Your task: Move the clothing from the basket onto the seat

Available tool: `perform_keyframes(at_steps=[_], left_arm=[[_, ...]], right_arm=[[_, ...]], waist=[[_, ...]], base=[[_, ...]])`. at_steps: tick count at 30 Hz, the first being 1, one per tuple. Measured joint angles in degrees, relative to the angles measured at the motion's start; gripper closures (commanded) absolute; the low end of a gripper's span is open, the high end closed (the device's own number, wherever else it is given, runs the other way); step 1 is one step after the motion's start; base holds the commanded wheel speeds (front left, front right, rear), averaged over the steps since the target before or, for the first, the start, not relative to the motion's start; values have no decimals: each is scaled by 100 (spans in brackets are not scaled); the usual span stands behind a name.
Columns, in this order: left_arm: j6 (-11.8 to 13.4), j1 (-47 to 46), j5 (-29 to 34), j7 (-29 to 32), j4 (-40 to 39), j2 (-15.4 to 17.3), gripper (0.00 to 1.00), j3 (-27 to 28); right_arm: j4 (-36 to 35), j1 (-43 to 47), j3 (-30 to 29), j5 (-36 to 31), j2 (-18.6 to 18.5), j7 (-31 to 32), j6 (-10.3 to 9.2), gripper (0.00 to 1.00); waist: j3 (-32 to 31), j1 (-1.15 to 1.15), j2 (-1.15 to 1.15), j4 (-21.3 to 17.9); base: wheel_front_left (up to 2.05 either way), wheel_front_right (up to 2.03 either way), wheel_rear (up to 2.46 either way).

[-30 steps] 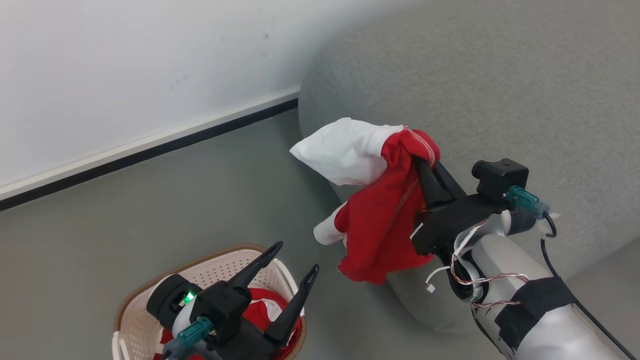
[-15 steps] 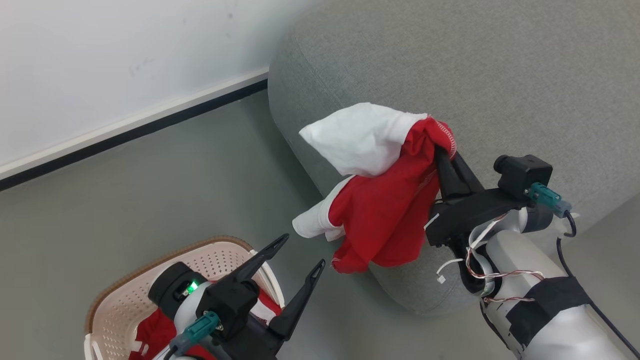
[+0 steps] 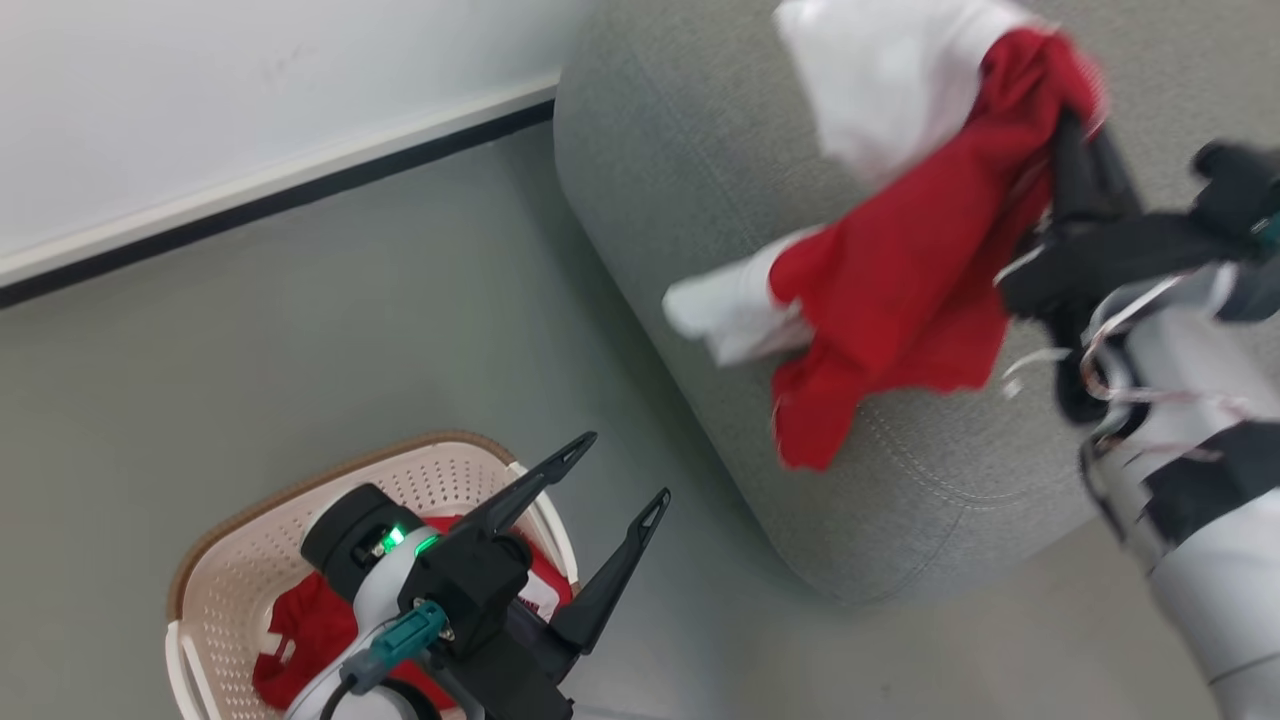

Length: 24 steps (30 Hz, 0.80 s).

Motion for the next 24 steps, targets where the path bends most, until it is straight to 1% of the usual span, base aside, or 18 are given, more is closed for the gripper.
perform_keyframes(at_steps=[7,11,13,18,20,24], left_arm=[[-54,-204,10,33,-168,38,0,1],[-56,-307,18,58,-213,56,0,-4],[-105,-347,19,58,-241,60,0,-15],[-110,-399,20,74,-302,70,0,-29],[-148,-417,24,74,-322,101,0,-24],[-148,-473,44,73,-365,136,0,-14]], right_arm=[[188,-714,-493,2,-390,-8,-32,100],[300,-1087,-755,2,-628,-9,-98,100],[342,-1235,-879,2,-786,-11,-132,100],[391,-1506,-1143,-54,-1128,-25,-182,100],[424,-1610,-1216,-104,-1249,-25,-201,100],[476,-1714,-1310,-152,-1376,-26,-226,100]], waist=[[251,0,0,213],[396,0,0,361],[467,1,0,442],[650,1,0,632],[730,1,0,698],[895,0,-1,810]], base=[[0,0,0],[0,0,0],[0,0,0],[0,0,0],[0,0,0],[0,0,0]])
